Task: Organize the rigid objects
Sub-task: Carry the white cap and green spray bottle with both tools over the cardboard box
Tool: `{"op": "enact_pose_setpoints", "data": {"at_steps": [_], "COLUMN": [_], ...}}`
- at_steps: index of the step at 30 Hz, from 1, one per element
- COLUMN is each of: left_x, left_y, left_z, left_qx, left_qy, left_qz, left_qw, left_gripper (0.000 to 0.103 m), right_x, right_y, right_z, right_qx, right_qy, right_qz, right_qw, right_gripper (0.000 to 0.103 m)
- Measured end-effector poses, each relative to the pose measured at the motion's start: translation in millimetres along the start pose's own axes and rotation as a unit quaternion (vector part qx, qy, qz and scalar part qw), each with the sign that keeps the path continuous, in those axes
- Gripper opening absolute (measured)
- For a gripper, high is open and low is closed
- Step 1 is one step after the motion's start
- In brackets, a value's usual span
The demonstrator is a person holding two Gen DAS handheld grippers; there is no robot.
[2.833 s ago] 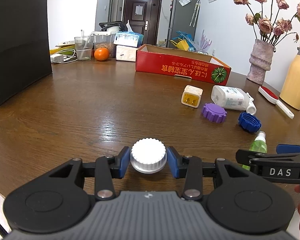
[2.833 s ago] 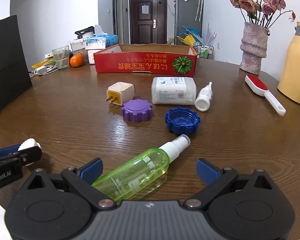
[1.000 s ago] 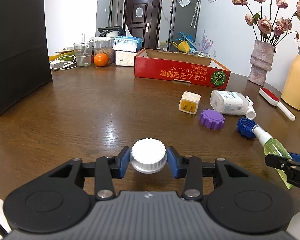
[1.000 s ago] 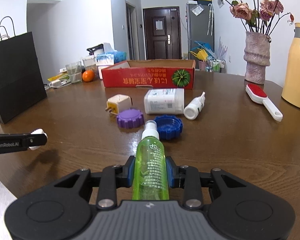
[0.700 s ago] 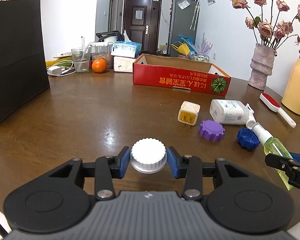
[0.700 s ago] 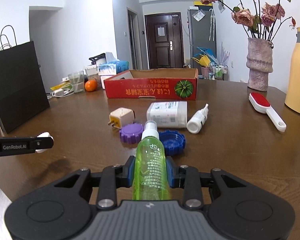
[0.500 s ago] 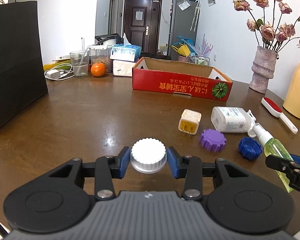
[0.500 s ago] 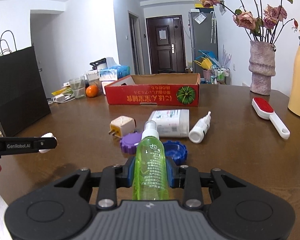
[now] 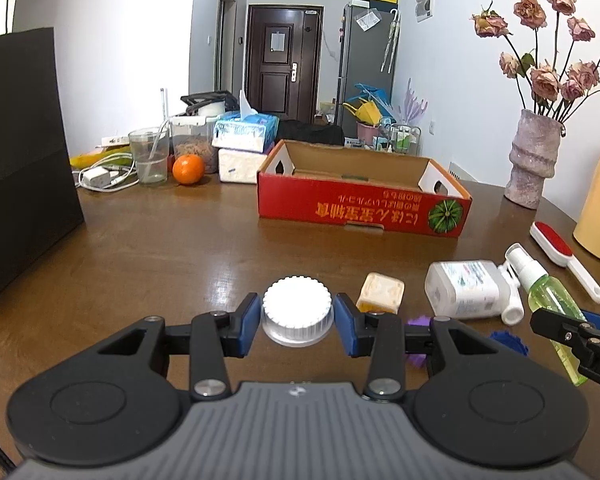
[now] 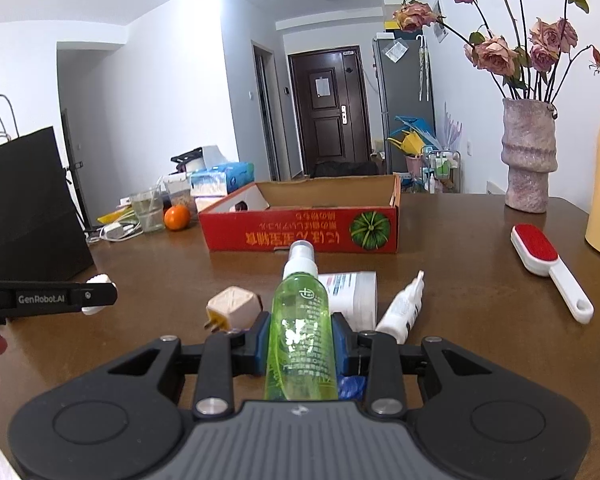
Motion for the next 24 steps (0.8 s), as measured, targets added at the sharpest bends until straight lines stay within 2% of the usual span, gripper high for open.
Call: {"op": "enact_pose_setpoints", "data": {"at_steps": [24], "left_x": [-8], "left_y": [-90], "left_z": [-63], "left_qx": [-0.03], "left_qy": [0.002], "left_qz": [0.014], "left_qw": [0.9994], "left_gripper": [0.042], "right_x": [5], "right_y": [-72], "right_z": [-74], "right_qx": [-0.031], "right_qy": [-0.025], "right_qz": [-0.01], "right_qw": [0.999], "right_gripper": [0.03]}}
Point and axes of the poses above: each gripper's, at about its wrist camera, not at the fingertips, and z roughly against the way its jaws point, x to its left, y to its underside, the point moved 6 cm from there along -z, roughly the way its jaws point, and after that the axes turned 13 degrees about -z, right-handed, at the moved point
